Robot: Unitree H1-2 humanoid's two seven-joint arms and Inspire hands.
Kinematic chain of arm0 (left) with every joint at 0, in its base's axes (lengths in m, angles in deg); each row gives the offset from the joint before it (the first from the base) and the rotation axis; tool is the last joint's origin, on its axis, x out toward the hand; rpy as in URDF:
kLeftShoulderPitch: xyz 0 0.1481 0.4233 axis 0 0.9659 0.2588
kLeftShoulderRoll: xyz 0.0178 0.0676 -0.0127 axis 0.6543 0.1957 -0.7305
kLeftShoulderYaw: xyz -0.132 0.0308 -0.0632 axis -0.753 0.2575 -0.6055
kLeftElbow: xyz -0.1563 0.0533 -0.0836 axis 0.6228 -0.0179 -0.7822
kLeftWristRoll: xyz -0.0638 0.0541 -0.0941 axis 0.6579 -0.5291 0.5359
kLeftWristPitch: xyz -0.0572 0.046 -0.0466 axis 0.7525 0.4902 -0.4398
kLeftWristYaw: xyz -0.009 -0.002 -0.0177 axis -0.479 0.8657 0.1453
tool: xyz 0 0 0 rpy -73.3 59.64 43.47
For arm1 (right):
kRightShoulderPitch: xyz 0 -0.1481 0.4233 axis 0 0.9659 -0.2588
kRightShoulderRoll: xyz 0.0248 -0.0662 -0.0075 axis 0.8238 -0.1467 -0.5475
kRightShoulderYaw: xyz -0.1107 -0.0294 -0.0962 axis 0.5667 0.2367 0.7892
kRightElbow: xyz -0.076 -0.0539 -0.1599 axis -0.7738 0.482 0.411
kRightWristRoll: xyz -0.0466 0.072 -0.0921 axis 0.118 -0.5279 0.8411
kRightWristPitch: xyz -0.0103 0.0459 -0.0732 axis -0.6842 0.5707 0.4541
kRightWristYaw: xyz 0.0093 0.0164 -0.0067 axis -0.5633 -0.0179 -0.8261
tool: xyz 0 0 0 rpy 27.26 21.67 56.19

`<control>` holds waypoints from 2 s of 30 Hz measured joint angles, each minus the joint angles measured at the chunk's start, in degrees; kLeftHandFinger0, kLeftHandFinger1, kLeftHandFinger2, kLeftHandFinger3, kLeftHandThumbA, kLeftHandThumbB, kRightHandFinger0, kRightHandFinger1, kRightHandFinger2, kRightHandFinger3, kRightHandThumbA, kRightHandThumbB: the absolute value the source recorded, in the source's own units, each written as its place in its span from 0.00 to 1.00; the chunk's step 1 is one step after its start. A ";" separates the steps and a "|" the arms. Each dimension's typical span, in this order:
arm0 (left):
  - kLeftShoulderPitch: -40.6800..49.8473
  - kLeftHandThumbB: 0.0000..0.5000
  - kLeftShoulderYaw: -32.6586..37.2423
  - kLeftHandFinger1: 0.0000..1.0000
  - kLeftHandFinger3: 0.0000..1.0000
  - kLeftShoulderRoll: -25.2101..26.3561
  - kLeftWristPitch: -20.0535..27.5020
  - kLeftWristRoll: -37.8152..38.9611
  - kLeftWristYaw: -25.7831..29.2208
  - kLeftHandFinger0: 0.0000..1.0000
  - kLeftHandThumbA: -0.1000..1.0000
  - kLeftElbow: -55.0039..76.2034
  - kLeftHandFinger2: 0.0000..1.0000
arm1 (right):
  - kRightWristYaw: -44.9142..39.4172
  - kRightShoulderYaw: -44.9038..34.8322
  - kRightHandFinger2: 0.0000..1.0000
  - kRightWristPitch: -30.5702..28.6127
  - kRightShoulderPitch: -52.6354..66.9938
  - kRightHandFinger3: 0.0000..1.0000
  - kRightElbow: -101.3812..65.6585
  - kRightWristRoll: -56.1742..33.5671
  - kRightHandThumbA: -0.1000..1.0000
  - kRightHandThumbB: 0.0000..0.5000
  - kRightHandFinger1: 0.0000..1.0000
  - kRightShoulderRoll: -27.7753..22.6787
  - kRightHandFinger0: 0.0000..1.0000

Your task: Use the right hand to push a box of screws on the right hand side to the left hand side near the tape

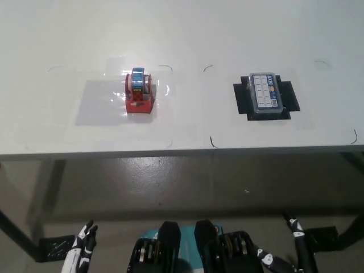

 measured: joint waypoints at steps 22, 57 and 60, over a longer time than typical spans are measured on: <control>5.87 0.42 1.70 1.00 1.00 -0.14 1.07 2.47 -1.84 1.00 0.97 15.05 1.00 | 2.32 -4.27 1.00 -1.48 -0.11 1.00 -25.98 -0.32 1.00 0.63 1.00 -3.64 1.00; 5.92 0.36 1.80 1.00 1.00 -0.46 1.07 4.70 -6.17 1.00 0.92 17.24 1.00 | -10.97 -23.70 1.00 4.03 -48.77 1.00 21.25 -17.87 0.88 0.17 1.00 -1.30 1.00; 5.87 0.35 1.76 1.00 1.00 -0.45 1.07 4.70 -6.37 1.00 0.92 17.47 1.00 | -12.27 -24.69 1.00 3.95 -52.46 1.00 29.79 -18.70 0.90 0.17 1.00 -1.30 1.00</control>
